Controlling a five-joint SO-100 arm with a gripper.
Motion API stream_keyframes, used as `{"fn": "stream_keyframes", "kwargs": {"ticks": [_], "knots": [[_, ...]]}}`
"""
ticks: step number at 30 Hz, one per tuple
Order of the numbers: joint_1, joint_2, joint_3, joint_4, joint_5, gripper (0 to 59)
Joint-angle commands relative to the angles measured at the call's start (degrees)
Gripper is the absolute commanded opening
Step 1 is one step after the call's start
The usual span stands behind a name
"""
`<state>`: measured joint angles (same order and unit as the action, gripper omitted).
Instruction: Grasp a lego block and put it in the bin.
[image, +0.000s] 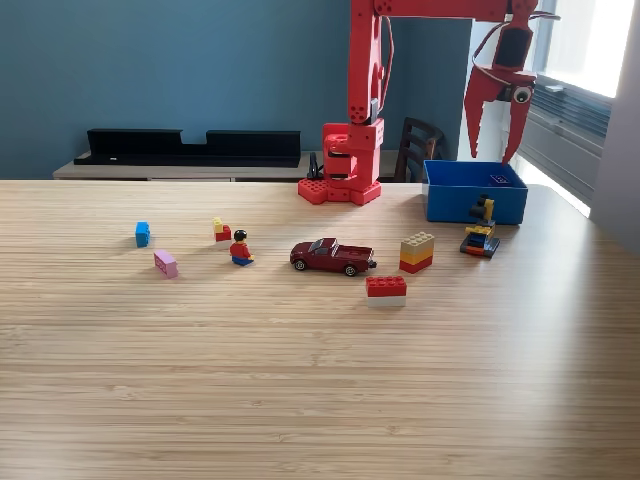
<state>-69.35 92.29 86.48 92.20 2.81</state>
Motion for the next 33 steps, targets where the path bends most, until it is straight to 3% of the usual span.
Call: {"fn": "stream_keyframes", "kwargs": {"ticks": [1, 8, 14, 33], "knots": [[8.79, 5.27, -7.65, 0.88, 4.39, 0.1], [29.53, 5.27, -16.17, 0.79, 9.40, 0.1], [42.28, 5.27, -17.84, 0.79, 9.40, 0.1], [47.46, 5.27, -17.31, 0.44, 6.86, 0.1]]}}
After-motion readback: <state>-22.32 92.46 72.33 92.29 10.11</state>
